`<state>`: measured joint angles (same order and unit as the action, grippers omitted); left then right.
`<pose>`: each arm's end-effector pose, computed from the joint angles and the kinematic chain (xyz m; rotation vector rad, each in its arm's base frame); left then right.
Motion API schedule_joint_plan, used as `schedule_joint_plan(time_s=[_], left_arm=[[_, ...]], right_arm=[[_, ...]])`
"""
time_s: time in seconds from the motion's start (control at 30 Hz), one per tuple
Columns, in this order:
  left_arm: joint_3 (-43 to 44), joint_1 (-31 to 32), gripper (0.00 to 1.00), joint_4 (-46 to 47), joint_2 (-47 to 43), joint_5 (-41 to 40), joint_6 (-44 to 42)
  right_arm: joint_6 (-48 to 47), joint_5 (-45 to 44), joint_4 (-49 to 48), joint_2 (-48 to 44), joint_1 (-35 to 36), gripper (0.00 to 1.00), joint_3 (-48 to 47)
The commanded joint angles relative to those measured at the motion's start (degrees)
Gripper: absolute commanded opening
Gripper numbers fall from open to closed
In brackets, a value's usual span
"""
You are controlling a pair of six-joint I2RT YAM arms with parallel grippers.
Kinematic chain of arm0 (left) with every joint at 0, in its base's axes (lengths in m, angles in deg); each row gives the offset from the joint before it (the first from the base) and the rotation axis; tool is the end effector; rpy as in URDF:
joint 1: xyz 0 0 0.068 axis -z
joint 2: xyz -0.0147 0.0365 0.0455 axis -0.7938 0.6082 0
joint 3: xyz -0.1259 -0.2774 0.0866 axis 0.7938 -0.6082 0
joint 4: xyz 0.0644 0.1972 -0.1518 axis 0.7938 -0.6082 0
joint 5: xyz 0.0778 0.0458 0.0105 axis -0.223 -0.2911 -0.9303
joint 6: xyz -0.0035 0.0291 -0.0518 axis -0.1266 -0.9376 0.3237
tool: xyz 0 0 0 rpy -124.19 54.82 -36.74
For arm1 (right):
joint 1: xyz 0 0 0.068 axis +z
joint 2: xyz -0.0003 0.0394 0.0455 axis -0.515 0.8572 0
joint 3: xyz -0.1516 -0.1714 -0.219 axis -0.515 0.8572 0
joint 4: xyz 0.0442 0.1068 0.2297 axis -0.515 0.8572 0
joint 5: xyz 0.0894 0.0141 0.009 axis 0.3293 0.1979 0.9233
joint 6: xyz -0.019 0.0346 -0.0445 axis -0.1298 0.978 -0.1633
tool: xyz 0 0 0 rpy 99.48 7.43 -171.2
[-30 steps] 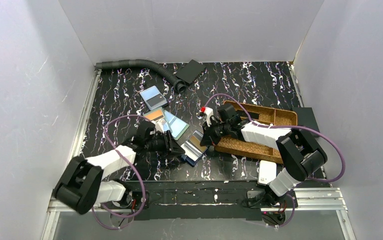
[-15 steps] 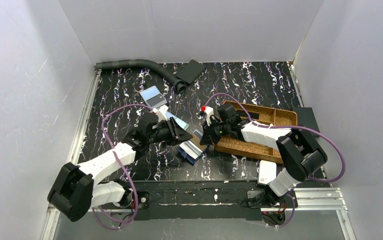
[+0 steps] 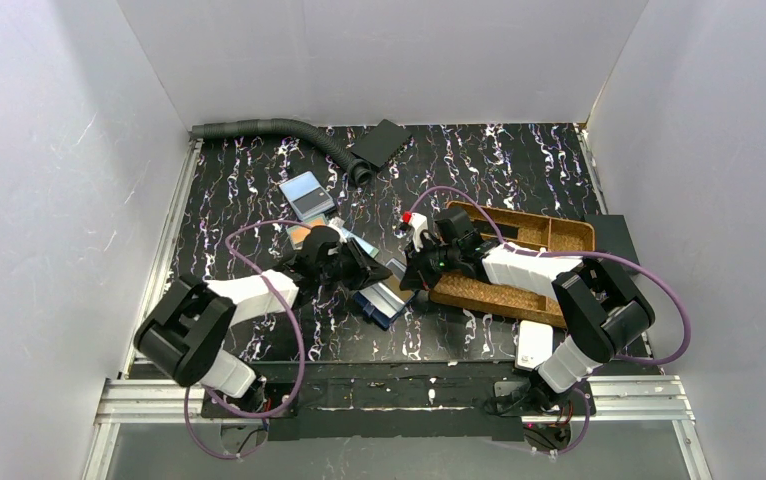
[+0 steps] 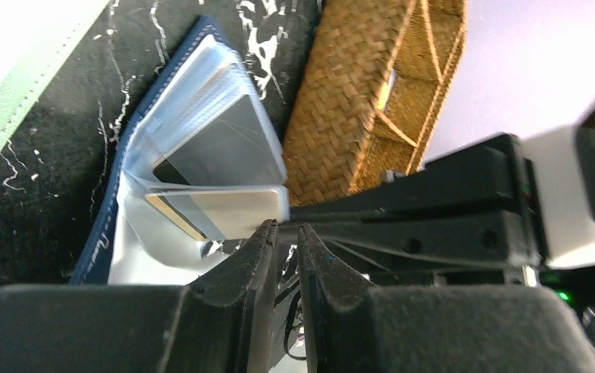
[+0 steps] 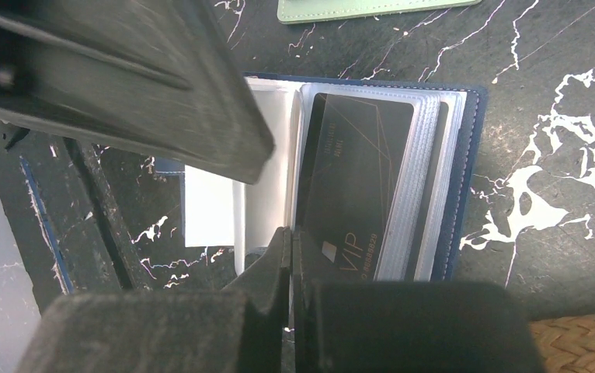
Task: Take the credit cards out of the card holder
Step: Open the card holder at the center of the board, then remove the credit card from the card holder.
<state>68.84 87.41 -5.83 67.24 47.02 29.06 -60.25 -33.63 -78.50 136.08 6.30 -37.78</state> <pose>0.2288 -0.1767 0.2243 -0.4640 2.2887 -1.3922 0.2420 0.2126 0.2226 -0.9994 2.1545 0.9670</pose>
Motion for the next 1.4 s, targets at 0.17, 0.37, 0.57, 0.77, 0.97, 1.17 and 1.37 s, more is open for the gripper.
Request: schedule_joint_plan(time_s=[0.17, 0.37, 0.57, 0.77, 0.97, 1.17, 1.37], left_arm=[[-0.46, 1.25, 0.14, 0.94, 4.11, -1.98, 3.46], [-5.65, 1.22, 0.14, 0.68, 3.20, -3.59, 2.78], [-7.42, 1.15, 0.21, 1.75, 2.99, -2.95, -1.40], [-8.01, 1.00, 0.26, 8.79, 3.17, 0.23, -4.53], [-10.51, 0.30, 0.27, 15.82, 3.13, 2.50, -3.62], [-12.39, -0.50, 0.28, 20.02, 0.46, 3.42, -3.18], [-12.71, -1.41, 0.28, 20.81, -1.13, 4.19, -3.24]], right_arm=[[-0.27, -0.90, -2.49, -1.85, 0.18, 0.01, 0.25], [0.14, -0.62, -2.48, -1.96, 0.21, 0.01, 0.20], [1.33, 1.01, -3.04, -1.70, -0.03, 0.01, 0.34], [4.04, 5.41, -4.25, -1.23, -1.34, 0.01, 0.50], [6.90, 10.50, -6.11, -1.87, -3.21, 0.01, 0.77], [8.03, 13.67, -6.85, -1.72, -3.28, 0.01, 0.60], [10.65, 18.10, -9.11, -1.83, -3.71, 0.01, 0.85]])
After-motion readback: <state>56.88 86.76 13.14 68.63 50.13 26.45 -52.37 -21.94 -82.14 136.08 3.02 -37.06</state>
